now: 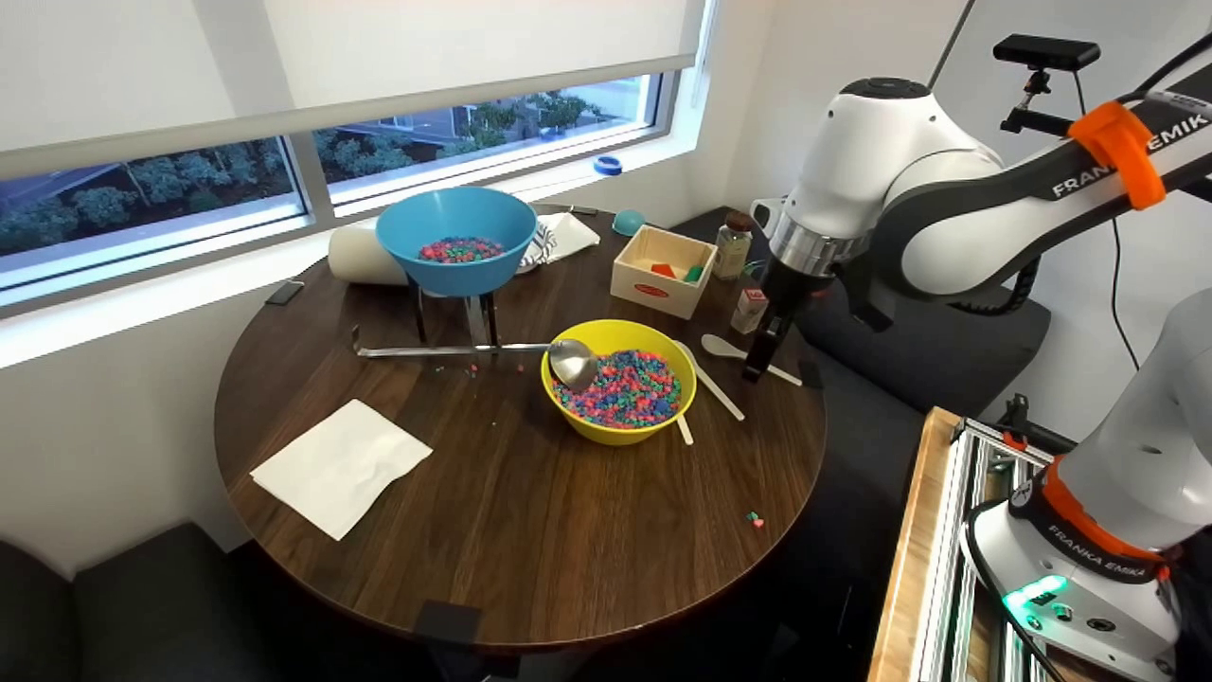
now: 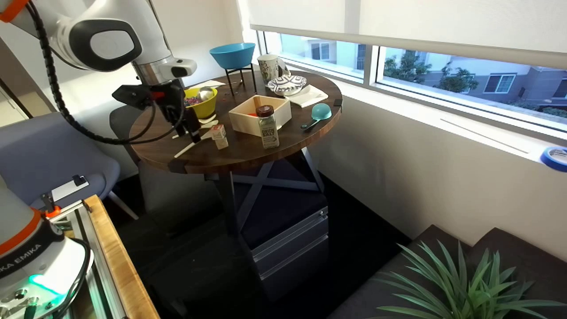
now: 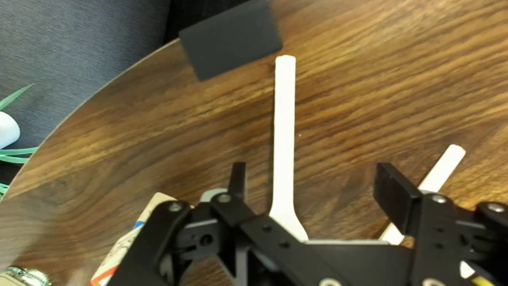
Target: Pick up the far right white spoon, scoop a spoonful of the substance from the yellow bowl and pour it into the blue bowl, put the white spoon back onto the table
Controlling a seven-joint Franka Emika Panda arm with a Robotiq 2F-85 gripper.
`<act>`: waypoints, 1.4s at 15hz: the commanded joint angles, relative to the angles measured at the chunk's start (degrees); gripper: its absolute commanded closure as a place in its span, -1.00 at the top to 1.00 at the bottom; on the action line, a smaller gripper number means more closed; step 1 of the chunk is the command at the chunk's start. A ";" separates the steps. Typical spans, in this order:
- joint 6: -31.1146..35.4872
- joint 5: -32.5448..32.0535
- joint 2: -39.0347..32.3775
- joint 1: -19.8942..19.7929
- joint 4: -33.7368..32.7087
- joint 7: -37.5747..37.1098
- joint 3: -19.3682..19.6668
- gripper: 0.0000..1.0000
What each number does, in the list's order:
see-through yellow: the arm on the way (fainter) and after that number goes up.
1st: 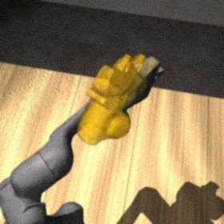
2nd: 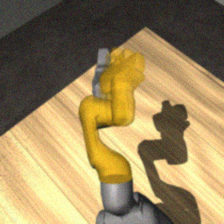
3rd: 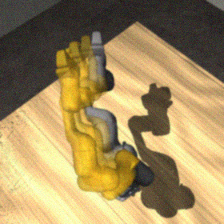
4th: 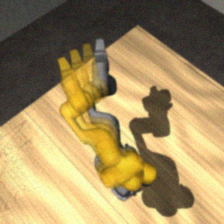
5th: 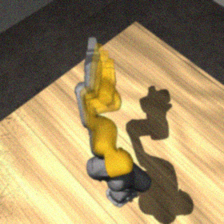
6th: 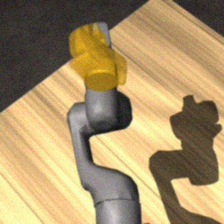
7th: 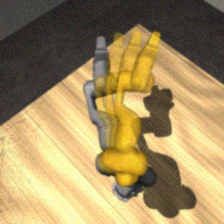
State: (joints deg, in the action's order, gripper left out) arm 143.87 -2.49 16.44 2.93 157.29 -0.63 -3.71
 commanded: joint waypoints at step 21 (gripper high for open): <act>-5.86 -0.94 4.29 0.88 0.47 -1.45 -1.37 -0.93</act>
State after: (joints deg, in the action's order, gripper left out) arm 143.13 -3.71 15.75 2.66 157.06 -1.15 -4.02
